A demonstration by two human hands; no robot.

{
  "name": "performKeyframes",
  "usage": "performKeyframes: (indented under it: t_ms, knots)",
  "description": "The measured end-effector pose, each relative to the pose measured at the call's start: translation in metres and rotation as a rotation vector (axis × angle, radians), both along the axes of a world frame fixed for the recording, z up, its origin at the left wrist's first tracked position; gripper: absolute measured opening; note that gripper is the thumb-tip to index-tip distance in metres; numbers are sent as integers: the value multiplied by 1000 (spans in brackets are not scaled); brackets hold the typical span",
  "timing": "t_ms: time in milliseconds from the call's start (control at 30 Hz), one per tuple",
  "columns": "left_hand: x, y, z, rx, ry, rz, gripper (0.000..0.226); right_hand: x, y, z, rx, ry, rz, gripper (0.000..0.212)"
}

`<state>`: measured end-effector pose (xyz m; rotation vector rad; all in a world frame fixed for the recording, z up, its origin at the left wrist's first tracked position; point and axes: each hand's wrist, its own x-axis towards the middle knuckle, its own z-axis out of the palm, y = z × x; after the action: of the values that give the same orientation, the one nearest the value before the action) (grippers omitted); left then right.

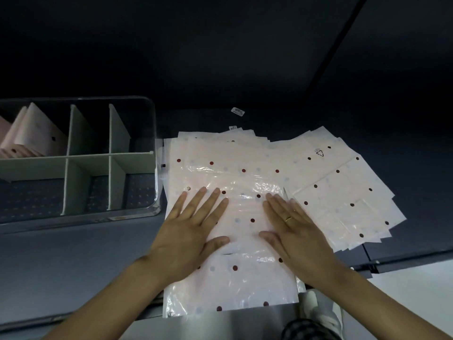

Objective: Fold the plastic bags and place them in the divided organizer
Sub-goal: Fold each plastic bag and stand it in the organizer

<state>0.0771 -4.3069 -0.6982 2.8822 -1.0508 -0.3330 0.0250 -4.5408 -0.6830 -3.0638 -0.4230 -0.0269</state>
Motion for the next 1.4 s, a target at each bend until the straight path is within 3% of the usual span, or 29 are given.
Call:
performKeyframes:
  t_ms: [133, 233, 300, 400, 600, 700, 833, 900, 1000, 1167, 1300, 1400]
  knots:
    - [0, -2, 2, -44, 34, 37, 72, 15, 0, 4, 17, -208, 41, 50]
    - [1, -1, 6, -78, 25, 44, 70, 27, -3, 3, -82, -318, 168, 25]
    - [2, -1, 12, -126, -3, 63, 68, 31, -6, 3, -77, -327, 184, 35]
    - [3, -2, 19, -240, -75, 101, 59, 34, -13, 9, 97, -241, 99, 49]
    - [-2, 6, 33, -452, -199, 137, 22, 31, -32, 39, 712, 243, 0, 28]
    - [-5, 8, 45, -447, -166, 95, 26, 28, -37, 49, 923, 391, -87, 18]
    - [-6, 4, 53, -499, -148, 150, 36, 38, -41, 40, 1050, 392, -280, 9]
    - [-6, -1, 51, -485, -267, 178, 39, 45, -39, 30, 1036, 370, -371, 13]
    - [-12, -12, 40, -329, -367, 54, 41, 56, -35, 20, 950, 332, -440, 13]
    - [-24, -18, 14, -31, -165, 38, 65, 69, -27, 15, 759, 216, -422, 13]
    - [-23, -14, 3, 10, -104, 51, 74, 72, -23, 9, 644, 176, -431, 11]
    - [-22, -13, 0, 22, -94, 51, 78, 65, -14, 7, 485, -37, -438, 24]
